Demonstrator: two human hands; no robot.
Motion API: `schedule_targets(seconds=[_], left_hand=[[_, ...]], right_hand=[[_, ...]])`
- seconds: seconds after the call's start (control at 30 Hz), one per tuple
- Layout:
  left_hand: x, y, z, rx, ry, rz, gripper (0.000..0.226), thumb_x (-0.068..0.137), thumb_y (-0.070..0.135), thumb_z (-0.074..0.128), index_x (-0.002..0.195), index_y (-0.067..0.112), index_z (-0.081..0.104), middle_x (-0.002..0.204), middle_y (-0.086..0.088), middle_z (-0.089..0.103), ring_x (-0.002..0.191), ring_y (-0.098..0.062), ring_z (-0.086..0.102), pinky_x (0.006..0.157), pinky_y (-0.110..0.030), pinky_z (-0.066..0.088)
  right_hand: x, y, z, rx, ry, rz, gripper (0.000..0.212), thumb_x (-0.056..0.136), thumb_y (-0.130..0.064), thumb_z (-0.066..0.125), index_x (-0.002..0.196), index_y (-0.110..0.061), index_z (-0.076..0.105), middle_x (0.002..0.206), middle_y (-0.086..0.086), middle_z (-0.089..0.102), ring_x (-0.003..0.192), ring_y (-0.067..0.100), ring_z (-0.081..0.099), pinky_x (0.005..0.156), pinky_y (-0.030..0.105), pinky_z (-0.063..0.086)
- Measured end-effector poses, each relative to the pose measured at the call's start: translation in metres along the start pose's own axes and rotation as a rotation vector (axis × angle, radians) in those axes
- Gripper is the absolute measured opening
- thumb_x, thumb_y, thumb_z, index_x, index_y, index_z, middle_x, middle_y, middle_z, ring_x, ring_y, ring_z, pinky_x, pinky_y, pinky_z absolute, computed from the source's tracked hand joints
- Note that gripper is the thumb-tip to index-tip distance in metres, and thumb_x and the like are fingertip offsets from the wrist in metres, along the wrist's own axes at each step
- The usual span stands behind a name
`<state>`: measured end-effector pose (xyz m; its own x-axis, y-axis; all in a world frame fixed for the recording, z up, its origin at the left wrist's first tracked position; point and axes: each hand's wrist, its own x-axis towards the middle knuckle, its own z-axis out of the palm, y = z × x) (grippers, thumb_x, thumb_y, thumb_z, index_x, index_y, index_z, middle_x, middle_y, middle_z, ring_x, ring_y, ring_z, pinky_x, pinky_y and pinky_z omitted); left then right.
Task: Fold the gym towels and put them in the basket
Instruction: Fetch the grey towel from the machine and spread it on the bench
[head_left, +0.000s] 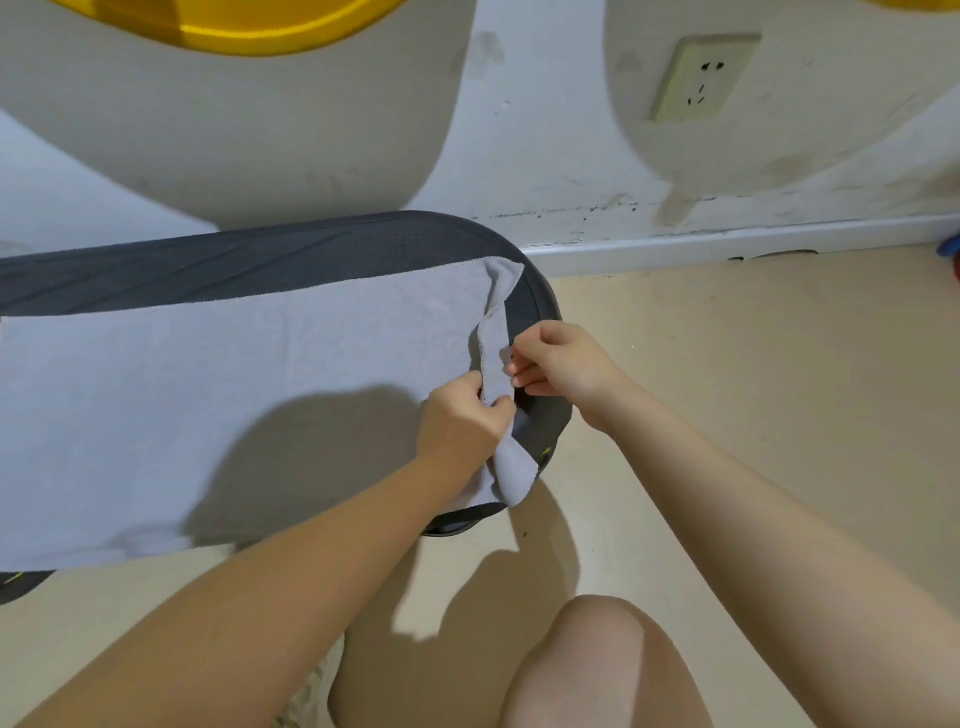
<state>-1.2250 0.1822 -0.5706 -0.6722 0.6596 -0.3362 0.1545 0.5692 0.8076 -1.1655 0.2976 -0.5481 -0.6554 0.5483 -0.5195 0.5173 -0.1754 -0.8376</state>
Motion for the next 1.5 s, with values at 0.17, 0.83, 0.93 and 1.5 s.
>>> schedule_targets(seconds=[0.17,0.83,0.93,1.5], left_hand=[[-0.002,-0.013,-0.023,0.121,0.014,-0.010,0.032,0.079,0.007,0.049,0.058,0.015,0.026,0.055,0.002,0.027,0.054,-0.015,0.026,0.048,-0.020,0.022],[-0.064,-0.091,-0.190,-0.356,0.237,-0.183,0.018,0.094,0.024,0.047,0.082,0.016,0.057,0.078,-0.002,0.052,0.074,-0.012,0.045,0.065,-0.021,0.035],[-0.080,-0.119,-0.219,-0.396,0.363,-0.199,0.019,0.094,0.026,0.050,0.076,0.026,0.056,0.073,0.005,0.054,0.071,-0.011,0.049,0.066,-0.018,0.038],[-0.092,-0.269,-0.314,-0.055,0.620,-0.318,0.014,0.093,0.023,0.052,0.085,0.012,0.053,0.065,0.001,0.049,0.059,-0.010,0.042,0.052,-0.011,0.035]], right_hand=[[0.034,-0.007,0.010,-0.682,0.035,-0.392,0.043,0.094,-0.010,0.038,0.135,-0.023,0.037,0.084,0.002,0.053,0.074,0.022,0.049,0.069,0.032,0.042],[0.053,-0.117,0.201,-1.020,0.002,-0.810,0.021,0.095,-0.015,0.040,0.105,-0.010,0.058,0.149,0.001,0.028,0.103,0.034,0.052,0.069,0.033,0.040],[0.059,-0.127,0.257,-1.134,-0.168,-0.933,0.023,0.094,-0.007,0.039,0.109,-0.002,0.056,0.132,0.011,0.045,0.105,0.039,0.052,0.081,0.043,0.048],[0.104,-0.122,0.427,-1.721,-0.129,-1.117,0.029,0.093,-0.018,0.039,0.117,-0.013,0.056,0.113,0.008,0.057,0.109,0.030,0.045,0.083,0.034,0.032]])
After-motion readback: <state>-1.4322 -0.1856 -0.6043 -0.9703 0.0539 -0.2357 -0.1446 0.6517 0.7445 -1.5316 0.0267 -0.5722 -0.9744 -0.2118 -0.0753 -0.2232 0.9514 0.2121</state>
